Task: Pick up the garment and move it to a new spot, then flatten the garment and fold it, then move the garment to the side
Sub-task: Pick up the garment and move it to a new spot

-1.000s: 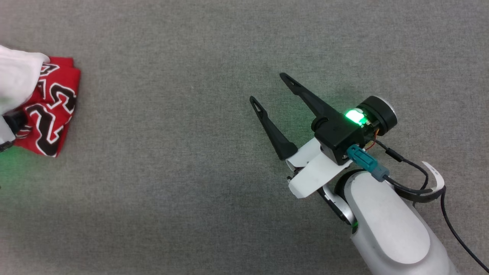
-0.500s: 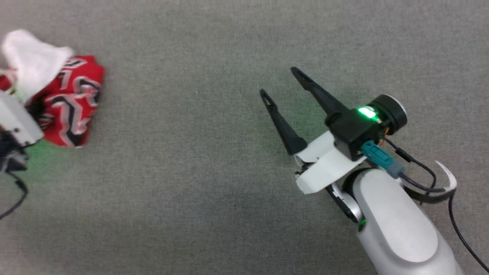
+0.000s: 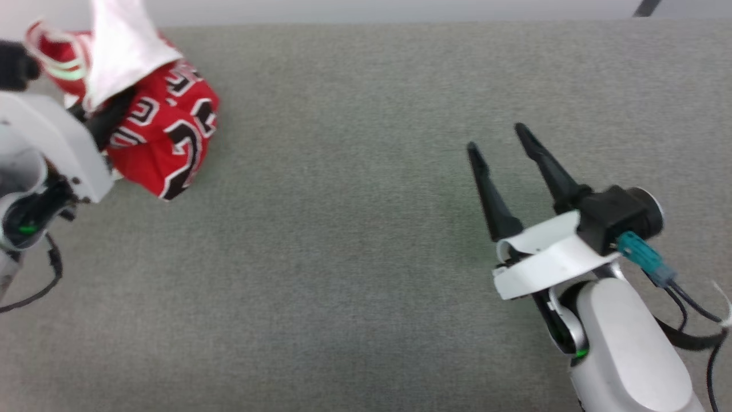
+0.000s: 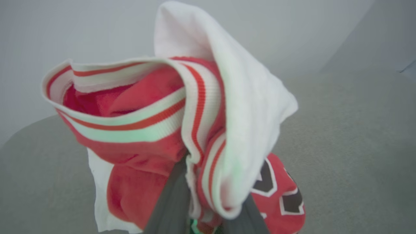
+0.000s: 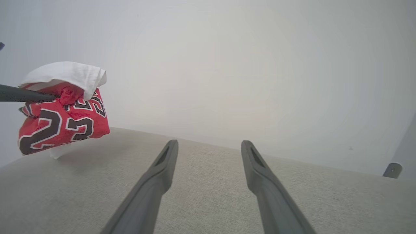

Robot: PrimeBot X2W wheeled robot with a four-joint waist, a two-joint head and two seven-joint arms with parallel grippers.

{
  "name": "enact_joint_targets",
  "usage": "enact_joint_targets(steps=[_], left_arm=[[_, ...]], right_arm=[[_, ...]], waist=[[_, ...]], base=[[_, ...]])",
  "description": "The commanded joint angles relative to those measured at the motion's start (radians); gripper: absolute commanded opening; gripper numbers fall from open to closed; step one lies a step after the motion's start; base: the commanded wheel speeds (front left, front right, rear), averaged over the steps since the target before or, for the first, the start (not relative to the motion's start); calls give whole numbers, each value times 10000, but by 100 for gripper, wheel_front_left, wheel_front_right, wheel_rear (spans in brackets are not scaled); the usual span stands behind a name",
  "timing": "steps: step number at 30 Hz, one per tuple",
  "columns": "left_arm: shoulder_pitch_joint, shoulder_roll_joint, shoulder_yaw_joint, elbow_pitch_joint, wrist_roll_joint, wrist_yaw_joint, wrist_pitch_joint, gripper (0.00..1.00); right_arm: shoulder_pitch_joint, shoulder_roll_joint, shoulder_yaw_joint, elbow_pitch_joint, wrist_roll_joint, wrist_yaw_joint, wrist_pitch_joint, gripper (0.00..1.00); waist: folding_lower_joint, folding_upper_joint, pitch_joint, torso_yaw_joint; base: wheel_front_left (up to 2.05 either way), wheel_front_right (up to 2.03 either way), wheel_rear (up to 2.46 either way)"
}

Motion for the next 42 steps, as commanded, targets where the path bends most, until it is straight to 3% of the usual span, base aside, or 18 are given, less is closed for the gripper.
enact_joint_targets(steps=[1,9,16,21,31,42], left_arm=[[-278,61,-269,-381,114,-19,14,0],[-1194,173,-1849,-2281,409,-19,815,0],[-1756,-257,-3266,-3686,-169,-19,2179,0],[-1945,-601,-3683,-4073,-386,-19,2685,0],[-2027,-1792,-4058,-2684,-331,-19,3275,0],[-1508,-1997,-4172,-988,-325,9,3884,0]], right_arm=[[230,-3,-232,-77,110,-6,-118,100],[800,-2,-952,-446,531,-6,-347,100],[1188,1,-1427,-776,923,-6,-421,100],[1351,0,-1607,-1104,1183,-6,-428,100],[1429,2,-1769,-1683,1808,-6,-414,100],[1508,3,-1635,-2056,2368,-6,-414,100]], waist=[[-1,0,-159,-332],[-1,0,-89,-1277],[-1,0,57,-2002],[-1,0,209,-2340],[-1,0,828,-3116],[-1,0,1508,-3893]], base=[[0,0,0],[0,0,0],[0,0,0],[0,0,0],[0,0,0],[0,0,0]])
